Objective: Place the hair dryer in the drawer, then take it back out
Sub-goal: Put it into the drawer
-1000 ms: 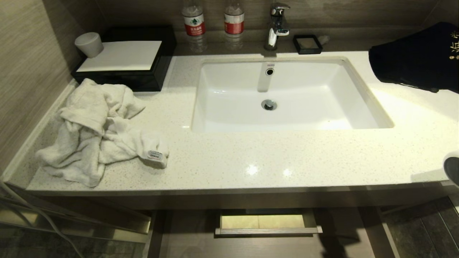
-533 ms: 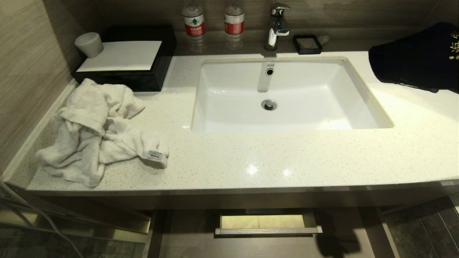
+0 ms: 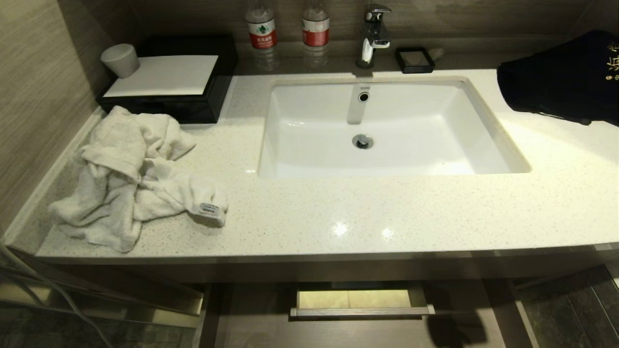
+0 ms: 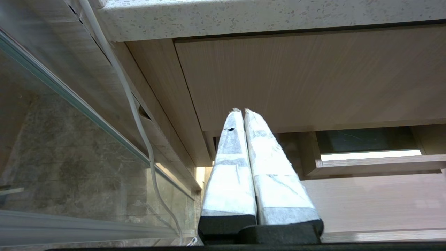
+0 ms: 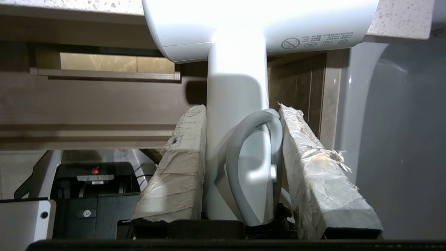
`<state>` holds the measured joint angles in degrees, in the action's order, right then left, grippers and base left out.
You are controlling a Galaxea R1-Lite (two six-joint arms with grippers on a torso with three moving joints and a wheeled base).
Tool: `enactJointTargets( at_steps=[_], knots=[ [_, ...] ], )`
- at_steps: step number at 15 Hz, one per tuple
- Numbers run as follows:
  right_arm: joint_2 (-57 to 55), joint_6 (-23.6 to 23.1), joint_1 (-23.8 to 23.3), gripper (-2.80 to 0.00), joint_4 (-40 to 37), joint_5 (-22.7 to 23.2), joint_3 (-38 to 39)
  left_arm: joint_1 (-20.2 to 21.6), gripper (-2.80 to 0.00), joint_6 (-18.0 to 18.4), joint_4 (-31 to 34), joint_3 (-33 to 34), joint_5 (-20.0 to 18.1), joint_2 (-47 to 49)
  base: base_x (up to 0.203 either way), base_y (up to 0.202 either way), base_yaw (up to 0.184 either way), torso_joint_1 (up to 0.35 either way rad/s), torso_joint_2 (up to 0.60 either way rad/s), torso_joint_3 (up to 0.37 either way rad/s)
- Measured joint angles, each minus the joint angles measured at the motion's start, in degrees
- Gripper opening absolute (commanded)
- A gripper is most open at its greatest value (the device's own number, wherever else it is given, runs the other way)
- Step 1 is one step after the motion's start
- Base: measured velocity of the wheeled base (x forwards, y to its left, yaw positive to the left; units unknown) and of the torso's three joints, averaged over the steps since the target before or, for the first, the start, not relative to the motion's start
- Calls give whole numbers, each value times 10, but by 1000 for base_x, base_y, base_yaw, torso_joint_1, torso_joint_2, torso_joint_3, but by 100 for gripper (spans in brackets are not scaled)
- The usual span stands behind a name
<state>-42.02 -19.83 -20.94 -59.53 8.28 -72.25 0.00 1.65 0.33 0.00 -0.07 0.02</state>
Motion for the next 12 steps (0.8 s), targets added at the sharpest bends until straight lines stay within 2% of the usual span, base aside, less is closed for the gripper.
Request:
enactJointTargets(
  at_steps=[8,12],
  knots=[
    [0,-7,1,-280,-7,10,56,0,-280,0,0,0,0,0,0,0,0,0,0,0],
    [-3,-1,0,-280,53,14,102,0,-280,0,0,0,0,0,0,0,0,0,0,0]
  ],
)
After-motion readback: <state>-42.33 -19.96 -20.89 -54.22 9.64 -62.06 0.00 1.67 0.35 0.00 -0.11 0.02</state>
